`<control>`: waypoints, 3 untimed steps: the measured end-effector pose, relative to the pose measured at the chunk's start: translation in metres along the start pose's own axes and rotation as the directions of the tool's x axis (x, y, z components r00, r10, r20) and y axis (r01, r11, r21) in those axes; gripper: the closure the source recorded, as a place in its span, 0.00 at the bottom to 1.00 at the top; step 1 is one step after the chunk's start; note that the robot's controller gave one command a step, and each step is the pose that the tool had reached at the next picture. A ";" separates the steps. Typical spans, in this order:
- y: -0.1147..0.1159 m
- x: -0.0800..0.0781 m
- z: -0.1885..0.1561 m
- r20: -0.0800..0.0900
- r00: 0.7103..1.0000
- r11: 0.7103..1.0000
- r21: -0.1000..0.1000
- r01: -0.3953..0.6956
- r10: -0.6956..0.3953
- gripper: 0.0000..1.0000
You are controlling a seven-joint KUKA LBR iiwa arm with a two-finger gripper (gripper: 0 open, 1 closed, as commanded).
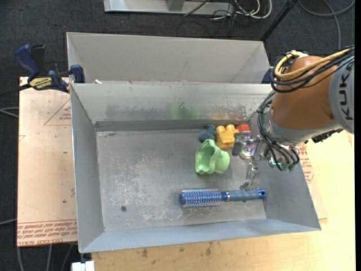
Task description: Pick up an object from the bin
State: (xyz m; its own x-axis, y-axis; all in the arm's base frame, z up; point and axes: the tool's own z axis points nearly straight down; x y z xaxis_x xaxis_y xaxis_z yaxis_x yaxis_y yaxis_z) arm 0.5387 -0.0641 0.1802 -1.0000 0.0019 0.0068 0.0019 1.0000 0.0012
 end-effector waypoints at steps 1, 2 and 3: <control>0.045 0.022 0.114 0.001 0.981 0.981 -0.001 0.192 -0.192 0.00; 0.063 0.024 0.080 0.010 0.939 0.939 0.003 0.344 -0.344 0.00; 0.081 0.015 0.081 0.010 0.929 0.929 0.003 0.370 -0.370 0.00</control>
Offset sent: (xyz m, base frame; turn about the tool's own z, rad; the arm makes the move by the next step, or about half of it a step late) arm -0.0208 0.0429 -0.1102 -0.1936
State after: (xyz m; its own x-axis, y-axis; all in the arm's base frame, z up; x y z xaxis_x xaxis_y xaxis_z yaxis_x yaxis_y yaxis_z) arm 0.5230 0.0172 0.0998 -0.9296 -0.3685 -0.0037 -0.3685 0.9296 0.0009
